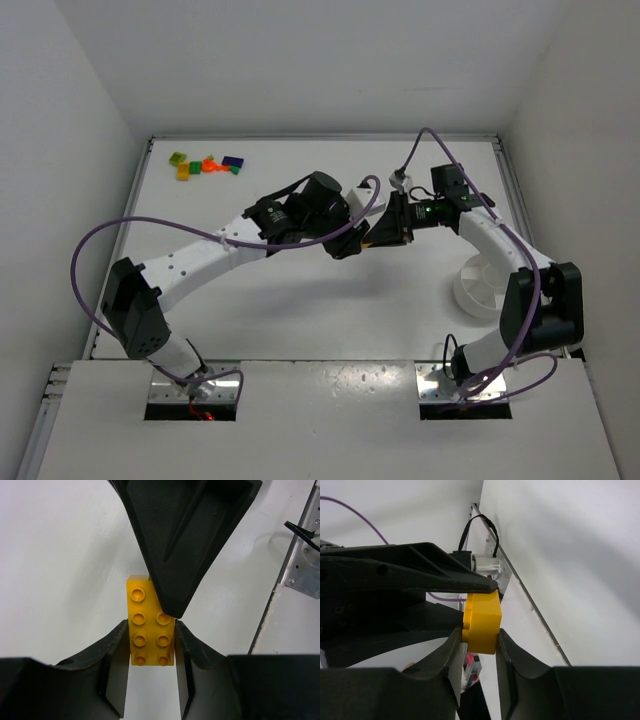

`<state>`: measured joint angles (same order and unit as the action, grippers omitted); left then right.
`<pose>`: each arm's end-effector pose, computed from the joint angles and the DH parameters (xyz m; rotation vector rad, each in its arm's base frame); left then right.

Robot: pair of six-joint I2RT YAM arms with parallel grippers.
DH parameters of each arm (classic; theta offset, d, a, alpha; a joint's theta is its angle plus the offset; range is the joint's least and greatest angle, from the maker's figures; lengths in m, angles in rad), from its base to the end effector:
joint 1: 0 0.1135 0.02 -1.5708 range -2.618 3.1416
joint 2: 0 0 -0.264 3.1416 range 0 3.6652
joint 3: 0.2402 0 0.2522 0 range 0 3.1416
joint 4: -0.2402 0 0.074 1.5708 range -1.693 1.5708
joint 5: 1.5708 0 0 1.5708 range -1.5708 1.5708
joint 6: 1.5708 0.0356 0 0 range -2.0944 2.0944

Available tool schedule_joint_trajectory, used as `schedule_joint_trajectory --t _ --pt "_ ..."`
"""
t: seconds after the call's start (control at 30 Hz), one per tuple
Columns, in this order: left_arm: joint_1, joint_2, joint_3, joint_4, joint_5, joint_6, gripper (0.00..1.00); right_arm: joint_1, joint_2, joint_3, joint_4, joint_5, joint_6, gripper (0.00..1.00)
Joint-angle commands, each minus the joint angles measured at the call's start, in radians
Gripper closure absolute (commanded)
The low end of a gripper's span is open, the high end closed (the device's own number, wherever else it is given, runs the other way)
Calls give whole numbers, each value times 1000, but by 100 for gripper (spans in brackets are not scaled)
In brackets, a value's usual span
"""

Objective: Sort the legos into containers by color

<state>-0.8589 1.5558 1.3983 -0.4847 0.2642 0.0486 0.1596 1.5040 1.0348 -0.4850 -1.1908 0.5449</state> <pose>0.2243 -0.2742 0.3334 1.1374 1.9856 -0.7295 0.2894 0.0801 0.2485 -0.0486 2.4551 1.7899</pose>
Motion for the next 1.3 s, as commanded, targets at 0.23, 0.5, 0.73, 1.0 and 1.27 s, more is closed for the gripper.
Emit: schedule_joint_trajectory --t 0.23,0.5,0.73,1.0,1.27 --pt "-28 -43 -10 -3 30 56 20 -18 -53 106 -63 -1 -94 100" --pt "101 -126 -44 -3 87 24 1 -71 -125 224 -320 313 -376 100" --pt "305 -249 -102 -14 30 -26 1 -140 -109 407 -676 692 -736 100" --pt "510 -296 -168 -2 30 -58 1 -284 -297 257 -728 1020 -875 100" --pt "673 -267 -228 26 182 -104 1 -348 -380 107 -652 1108 -823 100"
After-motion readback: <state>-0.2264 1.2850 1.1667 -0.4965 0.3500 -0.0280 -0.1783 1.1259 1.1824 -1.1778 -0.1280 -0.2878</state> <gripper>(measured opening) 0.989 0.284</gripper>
